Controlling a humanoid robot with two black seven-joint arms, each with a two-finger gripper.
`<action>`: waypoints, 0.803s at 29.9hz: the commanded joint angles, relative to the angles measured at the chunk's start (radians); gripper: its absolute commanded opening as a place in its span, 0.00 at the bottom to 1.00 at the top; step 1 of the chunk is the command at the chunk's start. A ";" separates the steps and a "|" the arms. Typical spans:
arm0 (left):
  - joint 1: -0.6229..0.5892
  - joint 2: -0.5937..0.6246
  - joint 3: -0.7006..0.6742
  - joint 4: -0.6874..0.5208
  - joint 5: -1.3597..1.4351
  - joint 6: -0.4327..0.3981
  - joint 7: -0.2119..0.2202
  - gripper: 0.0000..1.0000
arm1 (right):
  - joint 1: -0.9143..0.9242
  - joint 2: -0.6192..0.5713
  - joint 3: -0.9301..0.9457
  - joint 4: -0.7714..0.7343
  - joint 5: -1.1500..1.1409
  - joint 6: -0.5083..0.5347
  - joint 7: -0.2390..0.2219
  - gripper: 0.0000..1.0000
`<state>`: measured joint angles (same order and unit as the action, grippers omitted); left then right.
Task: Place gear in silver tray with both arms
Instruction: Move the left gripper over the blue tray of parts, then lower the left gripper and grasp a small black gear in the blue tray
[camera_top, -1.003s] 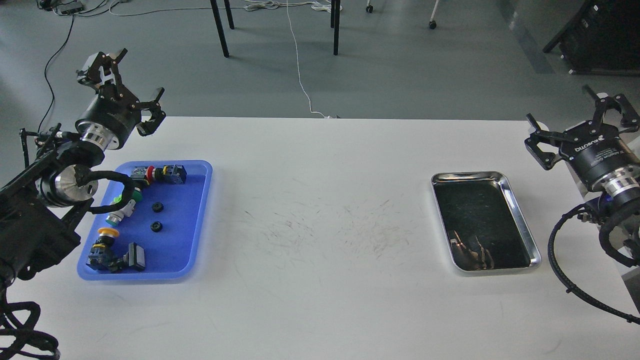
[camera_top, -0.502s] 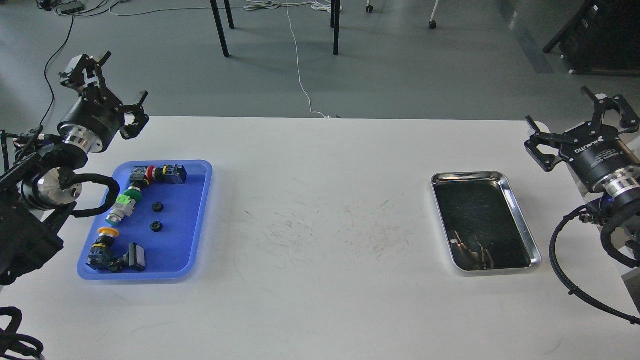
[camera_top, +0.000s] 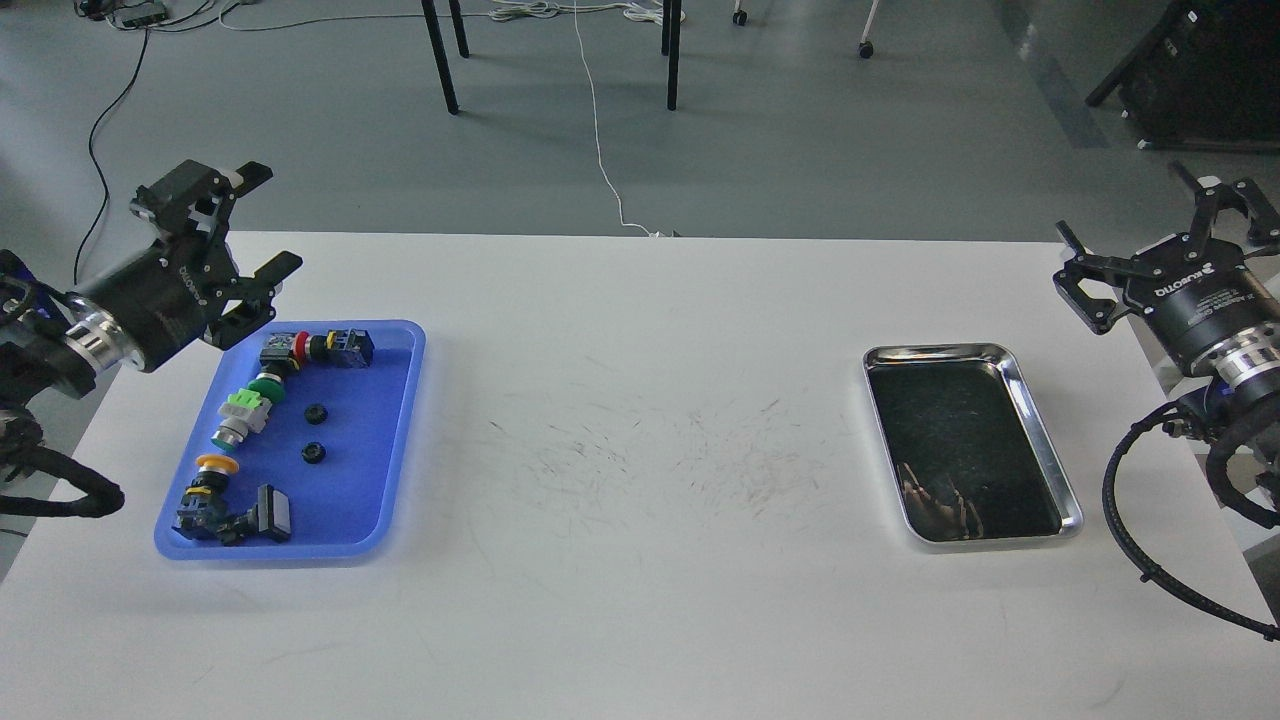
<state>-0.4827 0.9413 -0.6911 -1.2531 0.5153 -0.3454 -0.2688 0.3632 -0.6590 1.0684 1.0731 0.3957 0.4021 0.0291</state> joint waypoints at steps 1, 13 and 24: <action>0.015 0.088 0.050 -0.066 0.271 0.005 -0.003 0.98 | -0.001 -0.004 -0.004 -0.004 0.000 0.000 0.000 0.99; 0.022 0.018 0.167 -0.042 1.032 0.144 -0.006 0.98 | 0.005 -0.004 0.002 -0.008 0.000 0.000 0.005 0.99; 0.010 -0.094 0.208 0.074 1.490 0.269 -0.018 0.95 | 0.019 -0.008 0.002 -0.007 -0.031 0.001 0.006 0.99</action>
<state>-0.4704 0.8693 -0.4905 -1.1885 1.9717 -0.0822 -0.2863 0.3813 -0.6671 1.0709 1.0654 0.3670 0.4032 0.0348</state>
